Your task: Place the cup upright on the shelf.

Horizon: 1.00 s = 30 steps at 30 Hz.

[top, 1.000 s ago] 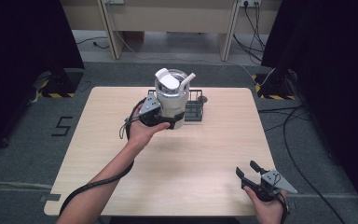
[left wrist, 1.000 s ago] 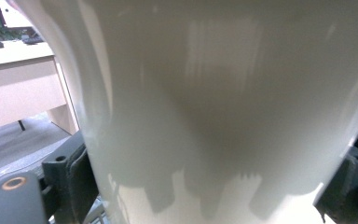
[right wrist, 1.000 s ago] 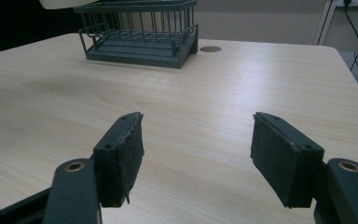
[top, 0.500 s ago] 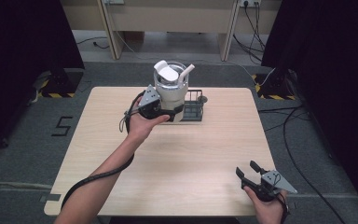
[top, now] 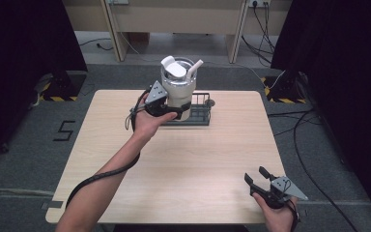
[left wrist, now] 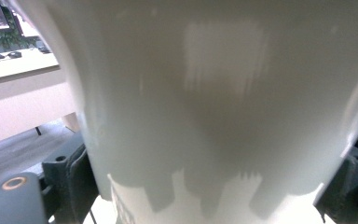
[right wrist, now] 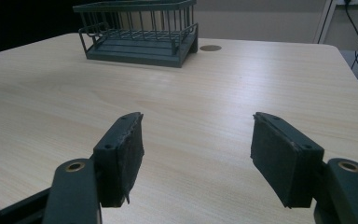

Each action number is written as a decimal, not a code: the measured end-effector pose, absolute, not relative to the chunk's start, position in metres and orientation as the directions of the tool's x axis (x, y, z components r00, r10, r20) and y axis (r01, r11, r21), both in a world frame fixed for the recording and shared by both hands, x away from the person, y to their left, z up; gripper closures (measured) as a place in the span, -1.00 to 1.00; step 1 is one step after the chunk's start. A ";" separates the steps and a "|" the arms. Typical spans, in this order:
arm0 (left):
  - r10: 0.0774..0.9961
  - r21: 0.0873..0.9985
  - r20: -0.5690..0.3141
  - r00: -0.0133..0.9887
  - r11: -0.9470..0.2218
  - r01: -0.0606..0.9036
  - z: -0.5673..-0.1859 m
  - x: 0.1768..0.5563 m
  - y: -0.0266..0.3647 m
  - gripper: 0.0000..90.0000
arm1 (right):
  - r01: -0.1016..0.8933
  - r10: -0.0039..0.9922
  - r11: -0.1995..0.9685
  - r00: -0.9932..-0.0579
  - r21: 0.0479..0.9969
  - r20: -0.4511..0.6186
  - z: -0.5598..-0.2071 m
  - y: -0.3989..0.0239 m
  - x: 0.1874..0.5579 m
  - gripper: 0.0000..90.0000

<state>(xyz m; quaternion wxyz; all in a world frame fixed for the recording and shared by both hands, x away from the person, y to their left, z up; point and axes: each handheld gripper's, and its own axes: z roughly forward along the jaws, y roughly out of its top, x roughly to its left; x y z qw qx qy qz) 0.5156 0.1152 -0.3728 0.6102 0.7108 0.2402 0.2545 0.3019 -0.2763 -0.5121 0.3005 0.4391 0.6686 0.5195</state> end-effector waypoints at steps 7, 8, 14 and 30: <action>0.656 0.990 0.063 0.752 -0.137 0.036 -0.370 0.524 0.113 -0.76 | 0.272 0.899 0.071 -0.434 0.960 0.056 -0.512 -0.276 0.302 -0.23; 0.659 0.990 0.064 0.750 -0.138 0.037 -0.370 0.527 0.112 -0.76 | 0.272 0.900 0.072 -0.432 0.960 0.055 -0.513 -0.277 0.302 -0.23; 0.666 0.988 0.068 0.743 -0.146 0.041 -0.369 0.537 0.111 -0.76 | 0.271 0.901 0.074 -0.431 0.960 0.052 -0.513 -0.278 0.302 -0.23; 0.706 0.987 0.066 0.706 -0.151 0.058 -0.368 0.569 0.109 -0.76 | 0.273 0.904 0.066 -0.423 0.960 0.058 -0.514 -0.280 0.302 -0.23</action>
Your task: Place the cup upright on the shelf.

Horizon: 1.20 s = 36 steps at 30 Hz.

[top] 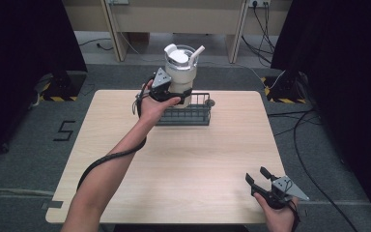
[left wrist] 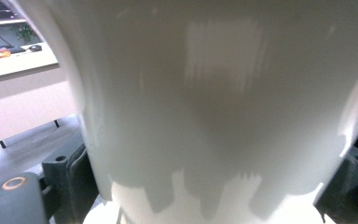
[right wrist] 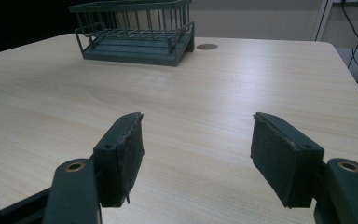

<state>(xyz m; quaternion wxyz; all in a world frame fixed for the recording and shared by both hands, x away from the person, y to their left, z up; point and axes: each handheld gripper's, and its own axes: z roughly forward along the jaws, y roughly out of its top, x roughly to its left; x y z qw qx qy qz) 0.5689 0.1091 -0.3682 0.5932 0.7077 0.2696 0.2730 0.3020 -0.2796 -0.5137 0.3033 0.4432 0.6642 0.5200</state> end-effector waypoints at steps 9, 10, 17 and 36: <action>0.725 0.986 0.055 0.686 -0.147 0.077 -0.376 0.583 0.109 -0.76 | 0.278 0.904 0.065 -0.423 0.958 0.062 -0.514 -0.280 0.302 -0.23; 0.725 0.986 0.055 0.686 -0.147 0.077 -0.376 0.583 0.109 -0.76 | 0.278 0.904 0.065 -0.423 0.958 0.062 -0.514 -0.280 0.302 -0.23; 0.740 0.986 0.040 0.671 -0.140 0.096 -0.384 0.592 0.107 -0.76 | 0.275 0.903 0.063 -0.426 0.959 0.063 -0.514 -0.280 0.302 -0.23; 0.767 0.983 0.018 0.642 -0.132 0.130 -0.400 0.608 0.106 -0.76 | 0.279 0.900 0.063 -0.431 0.958 0.066 -0.515 -0.280 0.303 -0.23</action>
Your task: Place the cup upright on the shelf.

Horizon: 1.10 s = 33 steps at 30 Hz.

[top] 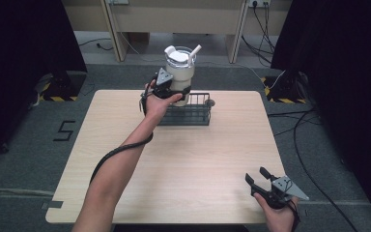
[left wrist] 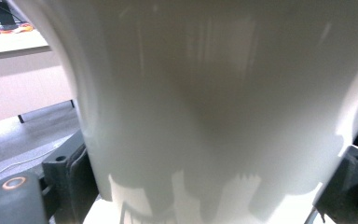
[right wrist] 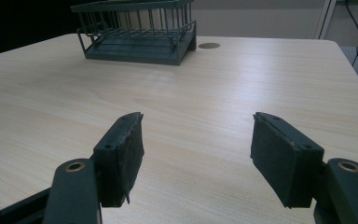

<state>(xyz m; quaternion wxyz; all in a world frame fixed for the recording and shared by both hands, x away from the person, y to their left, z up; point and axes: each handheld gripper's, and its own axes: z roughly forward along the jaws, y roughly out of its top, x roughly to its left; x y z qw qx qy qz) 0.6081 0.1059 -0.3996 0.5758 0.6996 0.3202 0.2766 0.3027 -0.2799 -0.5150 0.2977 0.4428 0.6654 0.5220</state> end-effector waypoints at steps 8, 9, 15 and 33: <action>0.774 0.980 0.007 0.633 -0.131 0.149 -0.406 0.613 0.105 -0.76 | 0.280 0.899 0.062 -0.433 0.958 0.068 -0.515 -0.280 0.303 -0.23; 0.775 0.980 0.005 0.632 -0.131 0.153 -0.407 0.613 0.105 -0.76 | 0.279 0.898 0.062 -0.434 0.958 0.068 -0.515 -0.280 0.303 -0.23; 0.776 0.981 0.001 0.631 -0.123 0.151 -0.408 0.614 0.104 -0.76 | 0.276 0.898 0.063 -0.435 0.959 0.067 -0.516 -0.279 0.303 -0.23; 0.774 0.980 0.001 0.633 -0.127 0.154 -0.414 0.611 0.103 -0.76 | 0.280 0.897 0.064 -0.436 0.958 0.067 -0.515 -0.279 0.303 -0.23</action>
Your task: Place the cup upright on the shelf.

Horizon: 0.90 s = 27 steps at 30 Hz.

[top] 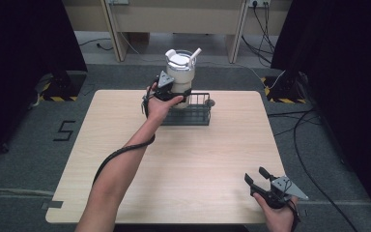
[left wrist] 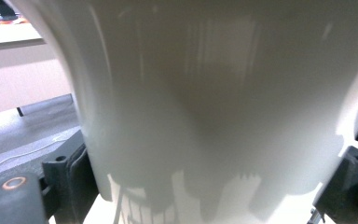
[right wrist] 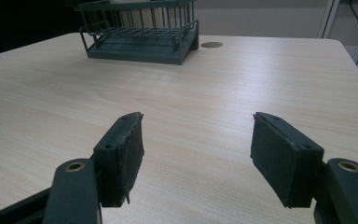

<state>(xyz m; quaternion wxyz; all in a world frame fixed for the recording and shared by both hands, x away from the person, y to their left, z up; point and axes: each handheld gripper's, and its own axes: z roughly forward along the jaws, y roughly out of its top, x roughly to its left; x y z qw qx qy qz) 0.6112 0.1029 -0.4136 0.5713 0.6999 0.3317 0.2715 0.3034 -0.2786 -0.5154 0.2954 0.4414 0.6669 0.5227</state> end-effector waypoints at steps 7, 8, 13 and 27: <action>0.778 0.976 -0.003 0.629 -0.134 0.170 -0.420 0.612 0.103 -0.76 | 0.281 0.898 0.062 -0.435 0.958 0.070 -0.515 -0.279 0.304 -0.23; 0.778 0.976 -0.005 0.629 -0.132 0.172 -0.421 0.612 0.103 -0.76 | 0.281 0.898 0.062 -0.435 0.958 0.069 -0.515 -0.279 0.304 -0.23; 0.780 0.974 -0.009 0.625 -0.136 0.184 -0.427 0.612 0.102 -0.76 | 0.281 0.898 0.062 -0.435 0.958 0.069 -0.515 -0.279 0.304 -0.23; 0.790 0.965 -0.016 0.613 -0.148 0.215 -0.438 0.614 0.103 -0.76 | 0.282 0.897 0.063 -0.437 0.957 0.069 -0.515 -0.279 0.304 -0.23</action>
